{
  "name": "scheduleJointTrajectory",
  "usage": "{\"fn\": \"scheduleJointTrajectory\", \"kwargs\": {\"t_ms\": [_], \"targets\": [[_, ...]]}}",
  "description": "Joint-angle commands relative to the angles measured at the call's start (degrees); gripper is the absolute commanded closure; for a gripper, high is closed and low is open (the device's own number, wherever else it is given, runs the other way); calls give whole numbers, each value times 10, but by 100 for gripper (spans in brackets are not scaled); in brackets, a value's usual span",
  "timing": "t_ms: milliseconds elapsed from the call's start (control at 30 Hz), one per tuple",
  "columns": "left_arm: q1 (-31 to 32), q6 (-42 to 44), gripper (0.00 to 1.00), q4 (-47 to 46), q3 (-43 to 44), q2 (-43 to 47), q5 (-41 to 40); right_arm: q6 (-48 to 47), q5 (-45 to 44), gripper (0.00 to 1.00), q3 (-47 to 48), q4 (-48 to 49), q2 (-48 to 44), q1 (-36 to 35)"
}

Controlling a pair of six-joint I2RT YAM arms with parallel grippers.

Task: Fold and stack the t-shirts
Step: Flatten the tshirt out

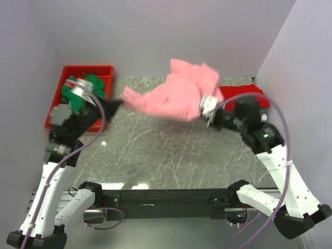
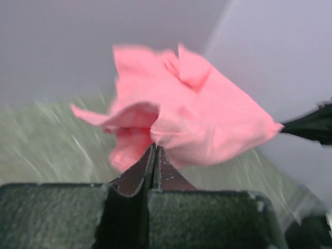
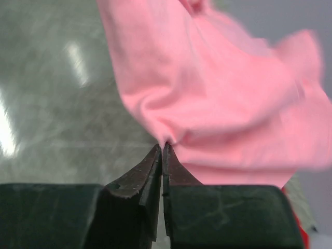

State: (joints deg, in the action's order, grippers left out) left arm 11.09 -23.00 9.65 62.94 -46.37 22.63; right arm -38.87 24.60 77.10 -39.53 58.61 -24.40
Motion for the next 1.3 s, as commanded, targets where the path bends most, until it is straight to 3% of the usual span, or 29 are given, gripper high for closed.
{"fn": "scheduleJointTrajectory", "kwargs": {"t_ms": [0, 33, 67, 167, 267, 700, 900, 1133, 1267], "targets": [[2, -73, 99, 61, -138, -4, 196, -122, 120, 89, -167, -115, 5, -4], [3, -92, 99, 64, -170, 2, 209, -138, 124, 80, -192, -135, 2, -9], [13, -106, 99, 73, -226, 18, 224, -150, 134, 59, -227, -146, -1, -10], [32, -124, 99, 141, -287, 43, 223, -142, 124, 44, -244, -165, -15, -6], [38, -128, 99, 192, -294, 48, 213, -93, 87, 32, -240, -99, -28, 1], [39, -89, 99, 279, -280, 15, 132, 51, 40, 38, -56, -20, 306, 53], [39, -99, 99, 277, -284, 38, 121, 31, 29, 41, 43, -63, 425, 55], [39, -95, 99, 281, -281, 43, 118, 11, -32, 43, 87, -54, 468, 69], [39, -98, 99, 280, -280, 45, 115, -142, -14, 43, 141, -95, 489, 118]]}}
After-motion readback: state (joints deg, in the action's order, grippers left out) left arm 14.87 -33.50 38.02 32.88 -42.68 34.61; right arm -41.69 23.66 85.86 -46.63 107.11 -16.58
